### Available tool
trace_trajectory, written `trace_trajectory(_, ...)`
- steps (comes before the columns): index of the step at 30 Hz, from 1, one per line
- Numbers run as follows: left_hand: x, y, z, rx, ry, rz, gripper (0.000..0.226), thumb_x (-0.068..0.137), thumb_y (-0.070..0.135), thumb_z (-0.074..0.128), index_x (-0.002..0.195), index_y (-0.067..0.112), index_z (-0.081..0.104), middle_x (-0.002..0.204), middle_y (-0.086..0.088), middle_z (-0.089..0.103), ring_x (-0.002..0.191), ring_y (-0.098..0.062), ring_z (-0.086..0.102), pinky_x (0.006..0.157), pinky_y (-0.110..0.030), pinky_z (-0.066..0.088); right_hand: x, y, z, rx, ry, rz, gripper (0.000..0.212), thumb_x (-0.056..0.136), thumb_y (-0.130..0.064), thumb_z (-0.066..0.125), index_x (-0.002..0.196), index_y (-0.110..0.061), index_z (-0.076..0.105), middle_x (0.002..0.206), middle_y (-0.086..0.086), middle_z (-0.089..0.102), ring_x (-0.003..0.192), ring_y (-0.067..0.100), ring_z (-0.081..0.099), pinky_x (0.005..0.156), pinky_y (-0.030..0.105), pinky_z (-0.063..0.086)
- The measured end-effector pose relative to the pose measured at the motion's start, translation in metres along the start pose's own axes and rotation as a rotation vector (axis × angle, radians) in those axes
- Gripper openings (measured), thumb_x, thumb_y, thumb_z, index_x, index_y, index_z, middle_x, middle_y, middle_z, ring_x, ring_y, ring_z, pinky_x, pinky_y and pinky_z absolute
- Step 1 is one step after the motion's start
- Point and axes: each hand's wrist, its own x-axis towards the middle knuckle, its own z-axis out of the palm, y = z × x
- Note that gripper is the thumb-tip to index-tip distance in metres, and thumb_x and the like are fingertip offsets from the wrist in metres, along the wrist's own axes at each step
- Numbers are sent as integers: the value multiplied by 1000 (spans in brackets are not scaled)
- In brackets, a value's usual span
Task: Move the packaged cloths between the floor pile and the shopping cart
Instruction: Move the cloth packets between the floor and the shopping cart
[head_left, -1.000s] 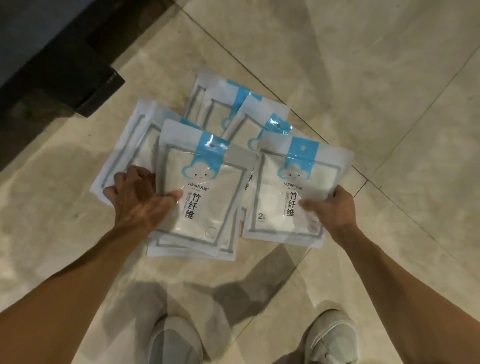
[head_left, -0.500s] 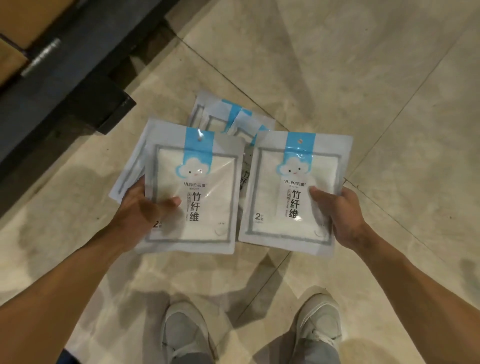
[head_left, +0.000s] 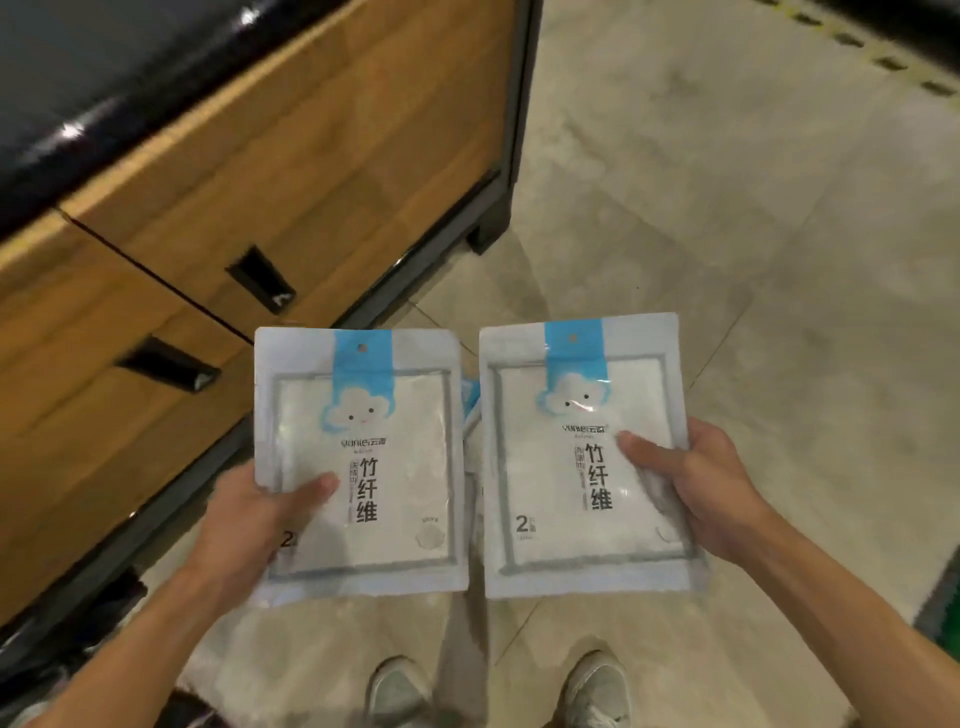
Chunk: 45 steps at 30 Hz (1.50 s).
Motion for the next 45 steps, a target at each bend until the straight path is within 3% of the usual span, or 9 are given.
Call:
trace_trajectory(6,-106,135,-34,-77,30,64,60,49,19,96,101,5,73,92,-9,79,85,-30,77,64,-34,63,-107,-143,9,20,-17,-42,32,89,-7,76,66,-8,54,42,0,48,35,13,42,37,18,36)
trace_trajectory(10,-175,221,-79,-84,61,107,46,65,12,88,107,5,73,97,-10,79,89,-31,77,81,-44,59,-179,-237,22,15,-78,-78,39,84,-15,83,90,18,62,74,40,61,71,39,56,65,45,46)
trace_trajectory(14,-244,292,-128,-79,106,174,29,80,5,78,108,7,72,96,-9,79,88,-30,77,73,-39,62,-247,-326,44,-33,-158,-142,74,60,-37,98,104,13,66,96,43,66,84,45,63,77,58,50)
trace_trajectory(18,-317,344,-175,-84,118,273,34,72,12,80,105,9,72,95,-7,80,86,-26,77,68,-34,63,-301,-402,67,-61,-192,-226,22,87,-6,78,105,5,72,101,26,76,93,41,73,93,62,57)
trace_trajectory(21,-368,370,-209,-117,139,287,55,60,19,93,110,9,72,103,-10,78,93,-29,77,83,-45,59,-345,-443,89,-78,-275,-296,23,89,-5,76,110,2,72,105,24,77,99,40,74,91,63,58)
trace_trajectory(25,-434,394,-249,-191,291,372,37,67,9,81,103,7,73,94,-10,79,87,-30,76,67,-35,64,-394,-477,116,-39,-358,-350,22,89,-2,75,111,-1,71,98,14,80,87,29,79,67,36,65)
trace_trajectory(32,-545,401,-290,-277,454,445,33,75,4,77,107,9,72,99,-10,79,87,-27,77,64,-33,63,-458,-501,160,-39,-608,-403,27,88,-1,75,115,0,70,102,16,80,95,34,78,77,44,65)
trace_trajectory(38,-632,375,-278,-326,692,460,46,61,16,83,105,12,72,93,-6,80,85,-25,77,72,-37,64,-500,-514,170,-128,-796,-463,17,92,-7,74,106,-4,65,60,-1,72,46,7,65,41,20,50)
trace_trajectory(45,-717,325,-243,-501,896,404,42,73,4,76,114,4,68,100,-11,79,87,-25,77,68,-36,63,-532,-510,181,-231,-1015,-505,15,91,-6,74,104,-7,66,67,-1,76,53,9,70,44,19,52)
